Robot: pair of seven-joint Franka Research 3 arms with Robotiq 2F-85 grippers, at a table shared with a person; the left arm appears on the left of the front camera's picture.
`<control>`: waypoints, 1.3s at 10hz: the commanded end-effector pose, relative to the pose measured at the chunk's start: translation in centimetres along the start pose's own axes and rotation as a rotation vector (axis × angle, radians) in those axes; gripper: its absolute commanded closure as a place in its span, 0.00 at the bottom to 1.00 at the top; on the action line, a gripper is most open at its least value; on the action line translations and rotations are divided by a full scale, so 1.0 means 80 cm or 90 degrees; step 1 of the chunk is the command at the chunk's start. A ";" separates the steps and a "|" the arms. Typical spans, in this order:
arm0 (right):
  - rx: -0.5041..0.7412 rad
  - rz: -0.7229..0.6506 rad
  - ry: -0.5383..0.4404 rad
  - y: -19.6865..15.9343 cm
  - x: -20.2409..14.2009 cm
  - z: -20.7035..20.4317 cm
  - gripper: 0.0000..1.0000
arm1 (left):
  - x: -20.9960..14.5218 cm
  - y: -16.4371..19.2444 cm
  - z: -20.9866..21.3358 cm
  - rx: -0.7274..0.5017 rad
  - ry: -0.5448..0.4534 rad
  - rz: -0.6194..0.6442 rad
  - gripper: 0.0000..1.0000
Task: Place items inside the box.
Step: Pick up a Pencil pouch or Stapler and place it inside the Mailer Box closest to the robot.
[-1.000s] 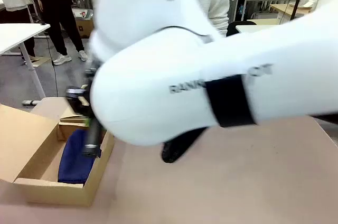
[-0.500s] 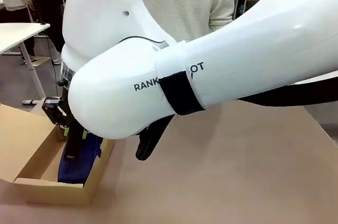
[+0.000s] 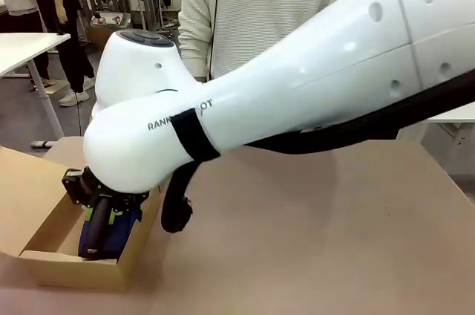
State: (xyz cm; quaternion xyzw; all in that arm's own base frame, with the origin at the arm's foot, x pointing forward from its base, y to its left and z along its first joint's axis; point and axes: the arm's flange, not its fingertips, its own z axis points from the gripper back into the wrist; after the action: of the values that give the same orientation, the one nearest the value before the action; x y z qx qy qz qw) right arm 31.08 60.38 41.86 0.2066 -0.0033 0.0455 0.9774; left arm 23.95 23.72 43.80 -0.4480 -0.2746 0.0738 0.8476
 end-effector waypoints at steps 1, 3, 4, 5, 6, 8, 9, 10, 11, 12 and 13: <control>-0.017 -0.016 0.025 0.017 0.018 0.016 0.64 | 0.000 -0.001 -0.001 -0.016 -0.012 -0.013 0.00; -0.058 -0.013 0.056 0.020 0.032 0.004 0.64 | 0.000 -0.001 -0.001 -0.016 -0.012 -0.013 0.00; -0.078 -0.023 0.062 0.020 0.042 -0.003 0.64 | 0.000 -0.001 -0.001 -0.016 -0.012 -0.013 0.00; -0.083 -0.030 0.069 0.017 0.046 -0.008 0.64 | 0.000 -0.001 -0.001 -0.016 -0.012 -0.013 0.00; -0.095 -0.040 0.063 0.015 0.049 -0.012 0.64 | 0.000 -0.001 -0.001 -0.016 -0.012 -0.013 0.00; -0.086 -0.054 0.068 0.011 0.055 -0.020 0.64 | 0.000 -0.001 -0.001 -0.016 -0.012 -0.013 0.00; -0.085 -0.058 0.068 0.008 0.056 -0.021 0.64 | 0.000 -0.001 -0.001 -0.016 -0.012 -0.013 0.00; -0.081 -0.062 0.074 0.006 0.059 -0.021 0.40 | 0.000 -0.001 -0.001 -0.016 -0.012 -0.013 0.00; -0.080 -0.061 0.065 0.005 0.061 -0.020 0.08 | 0.000 -0.001 -0.001 -0.016 -0.012 -0.013 0.00; -0.077 -0.060 0.061 0.004 0.062 -0.018 0.00 | 0.000 -0.001 -0.001 -0.016 -0.012 -0.013 0.00; -0.078 -0.061 0.061 0.003 0.063 -0.017 0.00 | 0.000 -0.001 -0.001 -0.016 -0.012 -0.013 0.00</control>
State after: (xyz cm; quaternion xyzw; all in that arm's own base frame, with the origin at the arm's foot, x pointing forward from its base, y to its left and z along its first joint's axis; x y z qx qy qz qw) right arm 36.13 61.42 40.43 0.1389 0.0470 0.0191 0.9890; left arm 23.95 23.72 43.80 -0.4480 -0.2747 0.0737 0.8476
